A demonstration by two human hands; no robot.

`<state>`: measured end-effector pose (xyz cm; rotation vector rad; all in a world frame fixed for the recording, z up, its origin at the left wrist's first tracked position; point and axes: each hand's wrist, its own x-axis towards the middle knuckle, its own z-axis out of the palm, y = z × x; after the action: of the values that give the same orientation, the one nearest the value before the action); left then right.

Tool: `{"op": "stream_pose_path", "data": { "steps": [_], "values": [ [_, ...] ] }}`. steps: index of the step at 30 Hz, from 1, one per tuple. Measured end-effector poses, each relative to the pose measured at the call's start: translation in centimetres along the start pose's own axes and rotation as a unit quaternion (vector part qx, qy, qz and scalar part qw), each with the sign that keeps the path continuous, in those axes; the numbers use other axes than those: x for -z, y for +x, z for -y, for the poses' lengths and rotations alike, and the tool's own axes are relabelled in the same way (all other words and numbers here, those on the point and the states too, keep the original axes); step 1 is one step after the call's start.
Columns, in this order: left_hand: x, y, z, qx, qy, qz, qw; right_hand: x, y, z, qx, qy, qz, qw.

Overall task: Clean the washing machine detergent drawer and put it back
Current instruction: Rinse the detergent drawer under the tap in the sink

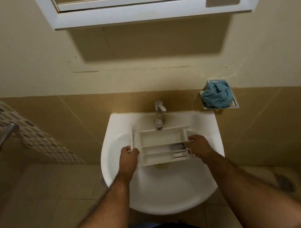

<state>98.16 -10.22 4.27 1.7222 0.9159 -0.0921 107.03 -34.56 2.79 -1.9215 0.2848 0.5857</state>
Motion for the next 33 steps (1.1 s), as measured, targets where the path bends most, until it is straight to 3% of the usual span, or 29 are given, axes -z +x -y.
{"op": "stream_pose_path", "data": {
  "steps": [9, 17, 26, 29, 33],
  "values": [
    [2.9, 0.3, -1.6, -0.033, 0.014, -0.024, 0.999, -2.8, -0.6, -0.8, -0.035, -0.013, 0.030, 0.999],
    [5.2, -0.4, -5.0, -0.082, 0.101, -0.035, 0.991, -5.4, -0.8, -0.5, -0.057, -0.011, 0.065, 0.996],
    [5.7, -1.3, -8.4, -0.155, 0.277, -0.083, 0.945, -4.4, 0.3, 1.7, -0.013, -0.100, -0.034, 0.994],
    [5.3, -1.9, -8.9, -0.168, 0.313, -0.093, 0.930, -3.8, 0.7, 3.1, 0.017, -0.085, -0.084, 0.993],
    [4.8, -2.3, -9.3, -0.172, 0.333, -0.107, 0.921, -3.5, 1.1, 5.7, 0.072, -0.085, -0.087, 0.990]
  ]
}}
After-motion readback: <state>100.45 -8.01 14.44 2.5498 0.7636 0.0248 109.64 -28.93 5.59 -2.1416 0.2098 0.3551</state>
